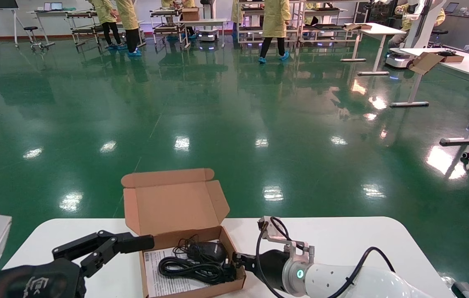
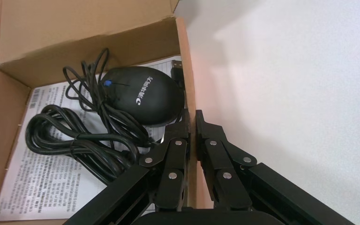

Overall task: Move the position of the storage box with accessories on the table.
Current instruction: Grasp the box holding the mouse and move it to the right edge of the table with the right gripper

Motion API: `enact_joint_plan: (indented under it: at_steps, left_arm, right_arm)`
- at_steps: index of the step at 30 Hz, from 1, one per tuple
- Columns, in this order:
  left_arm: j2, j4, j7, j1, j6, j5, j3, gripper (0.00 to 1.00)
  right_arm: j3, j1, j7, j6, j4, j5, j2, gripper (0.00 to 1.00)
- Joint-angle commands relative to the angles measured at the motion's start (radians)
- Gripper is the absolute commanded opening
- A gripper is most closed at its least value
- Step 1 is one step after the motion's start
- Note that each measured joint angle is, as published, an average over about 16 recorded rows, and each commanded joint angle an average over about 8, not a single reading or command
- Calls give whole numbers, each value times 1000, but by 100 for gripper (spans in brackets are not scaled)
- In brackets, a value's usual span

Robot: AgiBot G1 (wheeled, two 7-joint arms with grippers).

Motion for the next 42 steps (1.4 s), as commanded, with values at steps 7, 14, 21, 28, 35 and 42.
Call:
enact_joint_plan:
  at_steps: [7,14,21,28,35,42]
  left_arm:
    - [0,0,0,0,0,0,0,100]
    - [0,0,0,0,0,0,0,100]
    - [0,0,0,0,0,0,0,100]
    - [0,0,0,0,0,0,0,100]
    - [0,0,0,0,0,0,0,100]
    - [0,0,0,0,0,0,0,100]
  right_arm:
    - [7,31,-28,-27,-3,20,8,0]
    - [27,80,-61,-82,12,41,31,0]
    - [39,149,-86,-135,40,42,95,0]
    - [39,214,-87,-163,80,23,202,0]
    - [38,269,-93,-186,144,1,337,0]
    - [28,295,-100,-205,196,-29,478,0]
